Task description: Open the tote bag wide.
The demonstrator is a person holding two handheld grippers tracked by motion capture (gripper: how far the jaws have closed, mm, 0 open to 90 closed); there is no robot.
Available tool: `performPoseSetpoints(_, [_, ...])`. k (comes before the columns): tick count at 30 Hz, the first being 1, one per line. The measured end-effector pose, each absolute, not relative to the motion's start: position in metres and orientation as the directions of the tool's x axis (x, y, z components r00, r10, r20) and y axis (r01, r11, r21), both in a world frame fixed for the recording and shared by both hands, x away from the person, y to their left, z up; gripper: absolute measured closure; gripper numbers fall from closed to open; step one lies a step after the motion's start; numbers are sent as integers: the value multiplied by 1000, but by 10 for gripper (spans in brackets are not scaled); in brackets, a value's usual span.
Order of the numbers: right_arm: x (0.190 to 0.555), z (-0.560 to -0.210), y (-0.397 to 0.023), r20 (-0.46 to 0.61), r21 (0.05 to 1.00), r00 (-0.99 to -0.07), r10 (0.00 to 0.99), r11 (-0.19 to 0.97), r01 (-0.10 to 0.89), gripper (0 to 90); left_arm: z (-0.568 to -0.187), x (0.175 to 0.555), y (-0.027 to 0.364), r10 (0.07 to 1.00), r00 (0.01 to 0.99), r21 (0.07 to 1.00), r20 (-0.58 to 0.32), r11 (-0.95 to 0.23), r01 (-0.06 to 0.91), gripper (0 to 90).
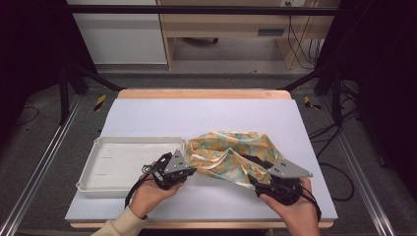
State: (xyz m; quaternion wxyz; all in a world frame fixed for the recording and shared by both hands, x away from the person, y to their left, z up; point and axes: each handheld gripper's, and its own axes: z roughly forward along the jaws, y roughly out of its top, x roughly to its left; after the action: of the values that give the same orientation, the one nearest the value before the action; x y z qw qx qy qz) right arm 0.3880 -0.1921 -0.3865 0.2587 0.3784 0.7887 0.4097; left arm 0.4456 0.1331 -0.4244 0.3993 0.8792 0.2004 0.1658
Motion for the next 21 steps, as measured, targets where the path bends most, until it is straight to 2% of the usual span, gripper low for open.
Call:
performPoseSetpoints(6, [427, -377, -169, -99, 805, -626, 774, 432, 407, 394, -424, 445, 136, 485, 863, 764, 137, -607, 220, 876])
performPoseSetpoints(7, [443, -381, -159, -92, 788, -643, 760, 450, 420, 425, -422, 445, 137, 485, 864, 769, 135, -601, 217, 877])
performPoseSetpoints(9, [453, -386, -154, -82, 773, -649, 756, 460, 438, 499, -419, 444, 137, 483, 865, 770, 139, -602, 212, 878])
performPoseSetpoints(11, [458, -390, -150, -78, 758, -662, 745, 476, 446, 641, -417, 444, 137, 482, 865, 771, 140, -601, 210, 878])
performPoseSetpoints(13, [458, -392, -149, -77, 757, -667, 741, 479, 445, 767, -416, 445, 138, 487, 862, 775, 140, -596, 210, 878])
performPoseSetpoints(15, [452, -391, -151, -74, 770, -673, 736, 471, 430, 839, -416, 446, 140, 490, 860, 777, 141, -593, 210, 876])
performPoseSetpoints(20, [426, -385, -156, -69, 809, -692, 718, 446, 382, 889, -414, 449, 144, 511, 846, 789, 149, -578, 210, 860])
performPoseSetpoints(21, [410, -383, -158, -59, 834, -710, 702, 426, 352, 895, -414, 451, 146, 524, 838, 796, 154, -569, 209, 859])
